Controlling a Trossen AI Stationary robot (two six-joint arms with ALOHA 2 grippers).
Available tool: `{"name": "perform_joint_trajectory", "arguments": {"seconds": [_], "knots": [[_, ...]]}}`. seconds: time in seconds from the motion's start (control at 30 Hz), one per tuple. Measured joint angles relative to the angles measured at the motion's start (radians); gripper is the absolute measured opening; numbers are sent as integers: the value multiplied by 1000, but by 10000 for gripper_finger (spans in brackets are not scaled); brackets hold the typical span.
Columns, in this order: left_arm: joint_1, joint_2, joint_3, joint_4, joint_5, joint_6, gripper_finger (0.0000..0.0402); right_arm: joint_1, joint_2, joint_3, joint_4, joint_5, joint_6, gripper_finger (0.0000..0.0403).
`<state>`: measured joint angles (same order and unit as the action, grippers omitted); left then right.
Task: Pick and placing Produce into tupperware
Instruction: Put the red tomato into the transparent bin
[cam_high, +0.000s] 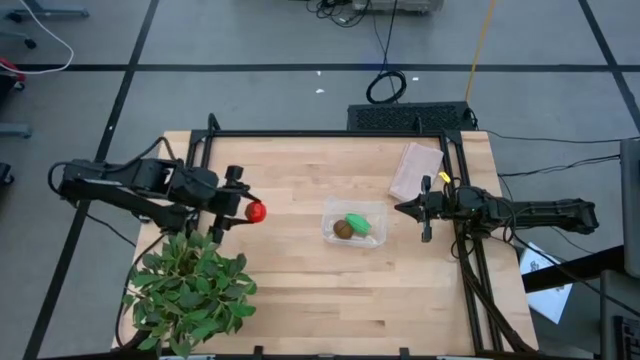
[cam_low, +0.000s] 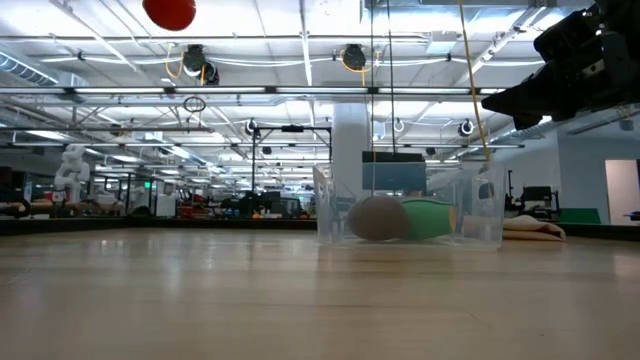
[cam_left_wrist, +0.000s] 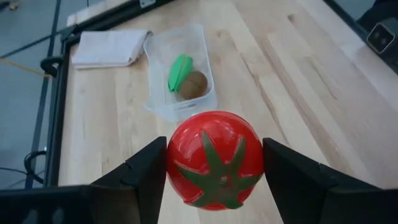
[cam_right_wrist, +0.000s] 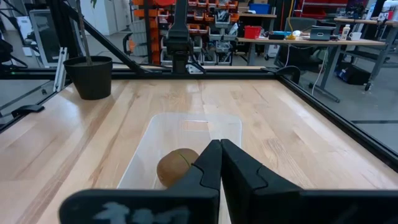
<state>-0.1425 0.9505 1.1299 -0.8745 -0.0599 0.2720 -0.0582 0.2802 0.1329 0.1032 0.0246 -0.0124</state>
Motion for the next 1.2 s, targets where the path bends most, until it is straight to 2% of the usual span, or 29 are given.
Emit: {"name": "perform_joint_trajectory", "arguments": {"seconds": [0.2, 0.33, 0.7, 1.1, 1.2], "knots": [[0, -50, -7, 9, 6, 5, 230, 0, 0, 0, 0, 0, 0, 0], [0, -104, -54, 35, 6, 6, 230, 0, 0, 0, 0, 0, 0, 0], [0, -278, -328, 392, 34, -23, 230, 0, 0, 0, 0, 0, 0, 0], [0, -420, -539, 613, 70, -20, 230, 0, 0, 0, -2, 0, 0, 0], [0, -452, -613, 714, 70, -15, 230, 0, 0, 0, -2, 0, 0, 0]]}}
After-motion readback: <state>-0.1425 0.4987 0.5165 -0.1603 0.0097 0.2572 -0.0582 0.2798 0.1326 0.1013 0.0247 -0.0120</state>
